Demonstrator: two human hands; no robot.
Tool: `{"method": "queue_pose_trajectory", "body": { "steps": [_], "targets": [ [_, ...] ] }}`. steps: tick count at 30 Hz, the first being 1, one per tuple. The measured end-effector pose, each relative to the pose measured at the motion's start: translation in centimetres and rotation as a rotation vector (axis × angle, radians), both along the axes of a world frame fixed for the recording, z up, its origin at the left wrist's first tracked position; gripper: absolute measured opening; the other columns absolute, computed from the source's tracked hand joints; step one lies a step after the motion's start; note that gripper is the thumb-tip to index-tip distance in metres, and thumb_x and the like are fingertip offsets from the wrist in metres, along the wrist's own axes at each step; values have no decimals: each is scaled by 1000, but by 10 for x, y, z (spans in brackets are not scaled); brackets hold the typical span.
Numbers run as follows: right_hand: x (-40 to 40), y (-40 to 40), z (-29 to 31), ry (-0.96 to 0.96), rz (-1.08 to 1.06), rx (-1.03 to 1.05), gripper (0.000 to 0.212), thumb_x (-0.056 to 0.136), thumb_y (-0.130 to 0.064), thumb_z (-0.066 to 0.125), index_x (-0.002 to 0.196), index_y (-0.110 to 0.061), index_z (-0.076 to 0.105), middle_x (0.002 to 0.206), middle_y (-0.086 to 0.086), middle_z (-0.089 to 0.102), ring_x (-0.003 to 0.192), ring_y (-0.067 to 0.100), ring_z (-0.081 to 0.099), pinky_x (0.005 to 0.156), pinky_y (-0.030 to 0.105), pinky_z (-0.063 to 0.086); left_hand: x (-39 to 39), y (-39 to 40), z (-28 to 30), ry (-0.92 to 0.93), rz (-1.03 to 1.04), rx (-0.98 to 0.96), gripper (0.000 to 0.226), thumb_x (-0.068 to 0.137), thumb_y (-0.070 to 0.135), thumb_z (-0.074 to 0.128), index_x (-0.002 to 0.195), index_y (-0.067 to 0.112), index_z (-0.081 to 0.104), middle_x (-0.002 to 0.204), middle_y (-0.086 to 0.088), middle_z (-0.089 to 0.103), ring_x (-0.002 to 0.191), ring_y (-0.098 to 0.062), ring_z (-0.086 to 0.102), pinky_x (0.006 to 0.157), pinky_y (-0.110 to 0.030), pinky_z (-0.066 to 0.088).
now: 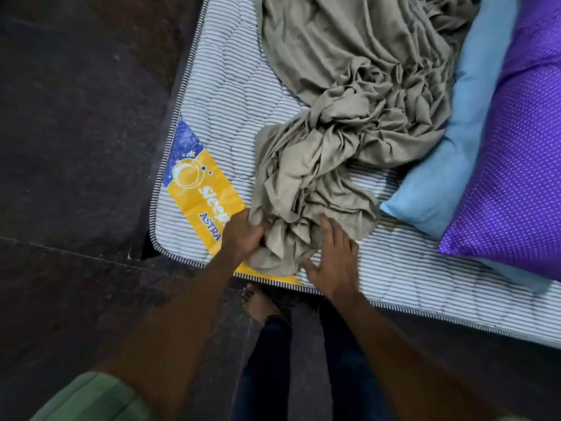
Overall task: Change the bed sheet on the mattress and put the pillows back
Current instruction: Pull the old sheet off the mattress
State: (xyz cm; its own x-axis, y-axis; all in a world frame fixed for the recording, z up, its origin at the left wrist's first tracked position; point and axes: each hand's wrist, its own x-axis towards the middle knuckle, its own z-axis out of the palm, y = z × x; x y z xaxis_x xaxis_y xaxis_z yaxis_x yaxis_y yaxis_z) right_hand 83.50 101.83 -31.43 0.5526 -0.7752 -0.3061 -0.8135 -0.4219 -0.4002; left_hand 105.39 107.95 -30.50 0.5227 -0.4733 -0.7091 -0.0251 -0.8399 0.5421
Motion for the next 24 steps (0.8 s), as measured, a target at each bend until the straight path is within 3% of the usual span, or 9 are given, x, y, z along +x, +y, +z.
{"method": "queue_pose_trajectory", "body": {
  "steps": [2, 5, 7, 10, 15, 17, 20, 22, 24],
  "targets": [
    [9, 7, 4, 8, 138, -34, 111, 73, -70, 70, 162, -26, 19, 163, 8, 28, 146, 30, 30, 109, 52, 31, -9, 3, 0, 27, 75, -42, 30, 78, 43, 76, 103, 26, 73, 94, 6, 74, 88, -19, 68, 78, -38, 55],
    [30, 18, 5, 87, 189, -22, 103, 66, -69, 71, 152, -24, 35, 145, 7, 43, 134, 31, 41, 102, 51, 37, -18, 7, 3, 106, 215, -106, 35, 73, 34, 82, 104, 23, 72, 92, 5, 76, 86, -18, 72, 77, -41, 59],
    [49, 15, 4, 144, 102, -18, 78, 67, -54, 75, 134, -24, 51, 128, 6, 50, 123, 31, 46, 97, 49, 38, -21, 11, 5, 142, 289, -146, 43, 70, 20, 84, 109, 16, 70, 97, -2, 76, 89, -24, 73, 76, -41, 61],
    [71, -3, 6, 163, -47, 40, 38, 82, -32, 64, 118, -21, 69, 123, 8, 58, 121, 34, 47, 99, 49, 34, -19, 15, 12, 165, 406, -224, 55, 74, 6, 88, 121, 14, 61, 107, -4, 73, 92, -21, 71, 63, -25, 57],
    [66, -37, 9, -7, -292, 121, 32, 81, -21, 58, 106, -12, 76, 106, 19, 69, 108, 42, 60, 91, 45, 50, -5, 12, 16, 401, 434, -407, 87, 74, -3, 87, 146, 28, 50, 123, 1, 72, 105, -16, 72, 76, -34, 62],
    [55, -42, 12, -41, -512, 35, 32, 78, -19, 58, 103, -11, 76, 98, 19, 71, 99, 42, 64, 84, 45, 53, -3, 7, 22, 535, 496, -469, 76, 78, -7, 78, 143, 27, 57, 114, 4, 73, 97, -14, 68, 68, -28, 53],
    [40, -40, 15, -140, -900, 138, 37, 79, -17, 54, 109, -15, 75, 103, 15, 74, 102, 40, 65, 82, 35, 51, -1, 7, 30, 621, 634, -485, 41, 88, 14, 66, 127, 25, 72, 92, 9, 68, 80, -8, 52, 66, -26, 36],
    [30, -35, 15, -119, -976, 199, 34, 82, -13, 56, 110, -15, 74, 106, 15, 73, 104, 39, 64, 79, 30, 45, -3, 14, 27, 606, 762, -489, 35, 91, 19, 59, 121, 21, 76, 90, 4, 66, 74, -10, 48, 64, -27, 34],
    [26, -22, 20, -29, -932, 158, 37, 80, -13, 61, 117, -13, 69, 118, 19, 66, 113, 42, 58, 86, 38, 48, -7, 24, 21, 480, 841, -447, 39, 87, 5, 59, 121, 15, 76, 91, -5, 66, 68, -13, 46, 59, -25, 35]
  ]
}}
